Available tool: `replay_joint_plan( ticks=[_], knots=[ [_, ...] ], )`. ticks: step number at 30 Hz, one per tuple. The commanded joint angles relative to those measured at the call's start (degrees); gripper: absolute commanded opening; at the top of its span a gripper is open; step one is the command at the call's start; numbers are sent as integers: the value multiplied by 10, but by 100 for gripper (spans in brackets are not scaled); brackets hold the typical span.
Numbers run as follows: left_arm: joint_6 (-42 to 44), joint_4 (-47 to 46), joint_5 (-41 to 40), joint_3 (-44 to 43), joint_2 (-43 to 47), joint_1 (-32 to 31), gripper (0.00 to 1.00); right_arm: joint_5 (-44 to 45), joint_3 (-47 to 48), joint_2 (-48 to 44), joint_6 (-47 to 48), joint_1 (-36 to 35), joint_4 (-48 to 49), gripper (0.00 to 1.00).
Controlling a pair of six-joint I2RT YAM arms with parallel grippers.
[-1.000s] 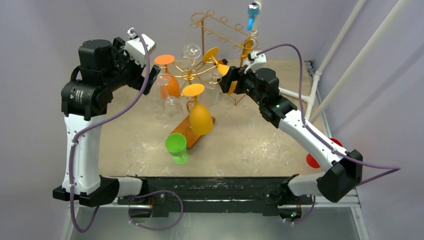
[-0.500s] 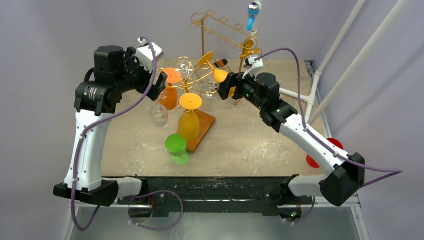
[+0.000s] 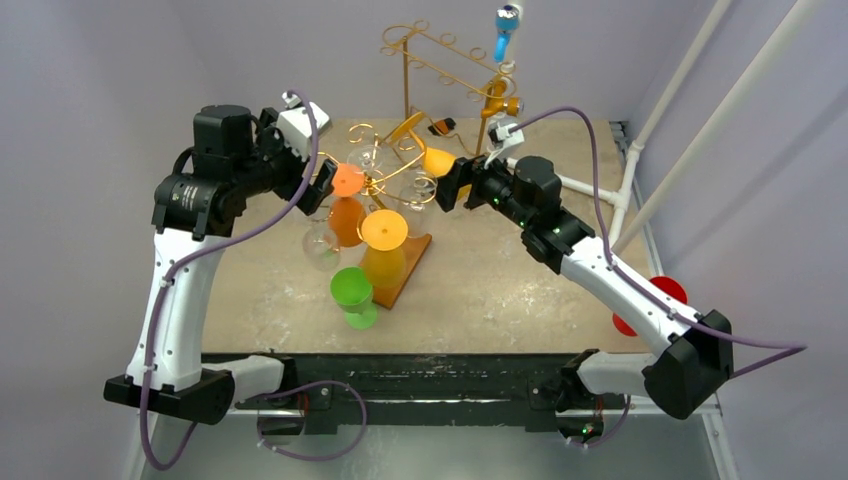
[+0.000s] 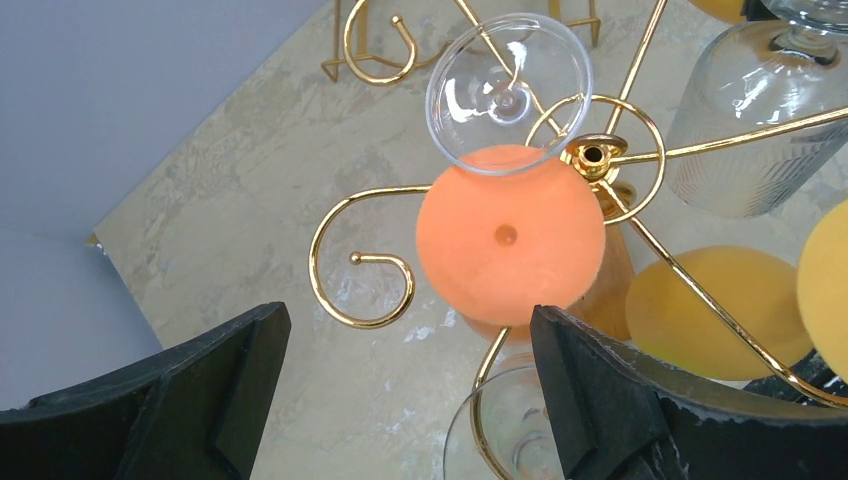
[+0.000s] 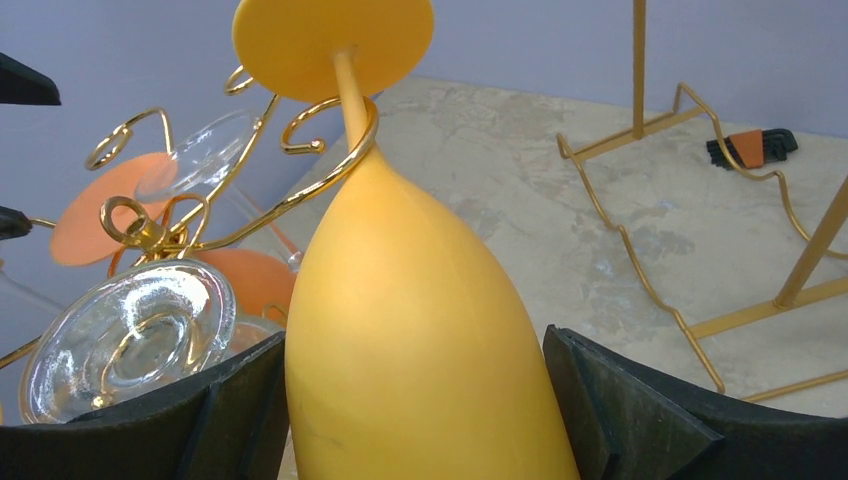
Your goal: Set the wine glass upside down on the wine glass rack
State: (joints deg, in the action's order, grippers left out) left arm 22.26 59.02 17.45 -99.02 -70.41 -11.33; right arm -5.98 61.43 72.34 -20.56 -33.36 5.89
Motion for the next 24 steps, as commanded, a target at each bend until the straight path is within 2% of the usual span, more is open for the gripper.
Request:
replay_joint_plan(
  ticks=[1,20,24],
  knots=[
    [17,-23,-9,7,8,0,100,37,-17,1,3,11,19,98],
    [28,-15,-21,-15,7,0,100,36,-11,45,29,12,4,99],
    [27,-15,-14,-19,7,0,99,29,-36,37,44,12,52,97]
  ],
)
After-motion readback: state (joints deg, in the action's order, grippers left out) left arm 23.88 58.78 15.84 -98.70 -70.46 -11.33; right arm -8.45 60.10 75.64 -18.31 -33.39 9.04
